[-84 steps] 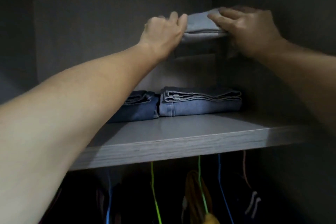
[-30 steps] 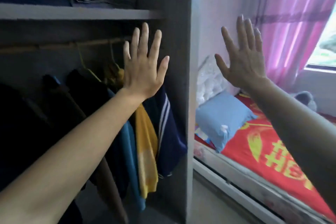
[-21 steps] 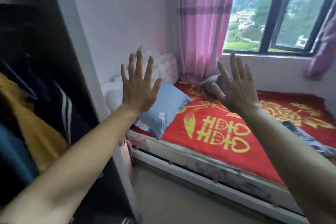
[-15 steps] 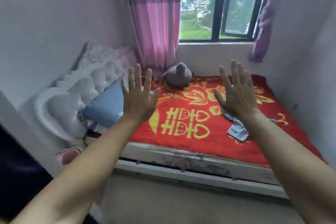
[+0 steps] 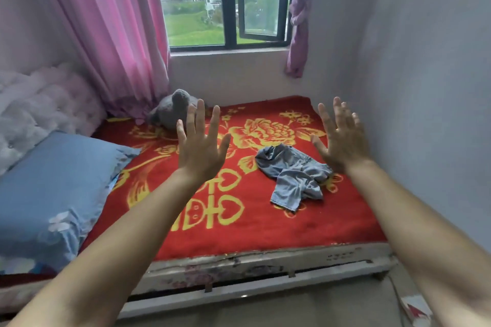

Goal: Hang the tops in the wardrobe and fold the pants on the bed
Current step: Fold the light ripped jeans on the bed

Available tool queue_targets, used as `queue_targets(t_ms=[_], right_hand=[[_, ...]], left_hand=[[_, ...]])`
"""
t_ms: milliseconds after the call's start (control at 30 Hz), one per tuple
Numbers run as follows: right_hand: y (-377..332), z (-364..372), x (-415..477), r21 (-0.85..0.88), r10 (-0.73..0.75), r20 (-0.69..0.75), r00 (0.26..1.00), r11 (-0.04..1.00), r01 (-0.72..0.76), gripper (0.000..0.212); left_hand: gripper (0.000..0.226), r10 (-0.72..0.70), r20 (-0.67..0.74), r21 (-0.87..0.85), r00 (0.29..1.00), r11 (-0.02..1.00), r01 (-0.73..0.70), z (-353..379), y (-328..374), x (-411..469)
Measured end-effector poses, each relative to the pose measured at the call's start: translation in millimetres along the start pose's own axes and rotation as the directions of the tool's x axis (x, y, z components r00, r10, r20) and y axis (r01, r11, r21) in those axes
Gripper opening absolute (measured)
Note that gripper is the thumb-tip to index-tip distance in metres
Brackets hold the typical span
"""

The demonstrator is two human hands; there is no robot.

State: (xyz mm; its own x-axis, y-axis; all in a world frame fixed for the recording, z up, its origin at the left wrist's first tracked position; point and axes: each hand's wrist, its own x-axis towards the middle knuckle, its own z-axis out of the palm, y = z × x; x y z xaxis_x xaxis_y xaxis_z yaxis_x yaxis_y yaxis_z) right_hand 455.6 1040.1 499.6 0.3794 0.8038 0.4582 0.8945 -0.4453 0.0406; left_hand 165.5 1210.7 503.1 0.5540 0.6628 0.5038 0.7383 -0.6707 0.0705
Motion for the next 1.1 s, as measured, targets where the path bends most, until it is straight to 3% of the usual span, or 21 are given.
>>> queue_targets(t_ms=[200,400,667,833,1100], right_hand=[[53.5,45.7,73.0,-0.066,0.069,0.071,0.995,0.996,-0.064,0.077],[120.6,102.7,101.3,-0.098,0.165,0.151,0.975,0.984,-0.151,0.08],[228.0,223.8,173.9,-0.048,0.273,0.316,0.908,0.961,-0.273,0.092],[276.4,314.9,220.0,-0.022,0.246,0.467,0.849,0.963,-0.267,0.093],[308.7,464.5,229.5,0.007,0.32,0.577,0.751,0.918,-0.397,0.086]], left_hand=[[0.069,0.156,0.142,-0.083,0.977,0.986,-0.146,85.6,25.9,112.2],[0.071,0.211,0.299,-0.098,0.931,0.977,-0.19,183.9,76.8,182.4],[0.079,0.145,0.45,-0.06,0.881,0.989,-0.132,312.5,143.5,254.8],[0.074,0.074,0.555,-0.021,0.828,0.997,-0.075,384.7,177.6,295.7],[0.075,0.147,0.659,-0.051,0.738,0.987,-0.152,540.7,212.7,304.4]])
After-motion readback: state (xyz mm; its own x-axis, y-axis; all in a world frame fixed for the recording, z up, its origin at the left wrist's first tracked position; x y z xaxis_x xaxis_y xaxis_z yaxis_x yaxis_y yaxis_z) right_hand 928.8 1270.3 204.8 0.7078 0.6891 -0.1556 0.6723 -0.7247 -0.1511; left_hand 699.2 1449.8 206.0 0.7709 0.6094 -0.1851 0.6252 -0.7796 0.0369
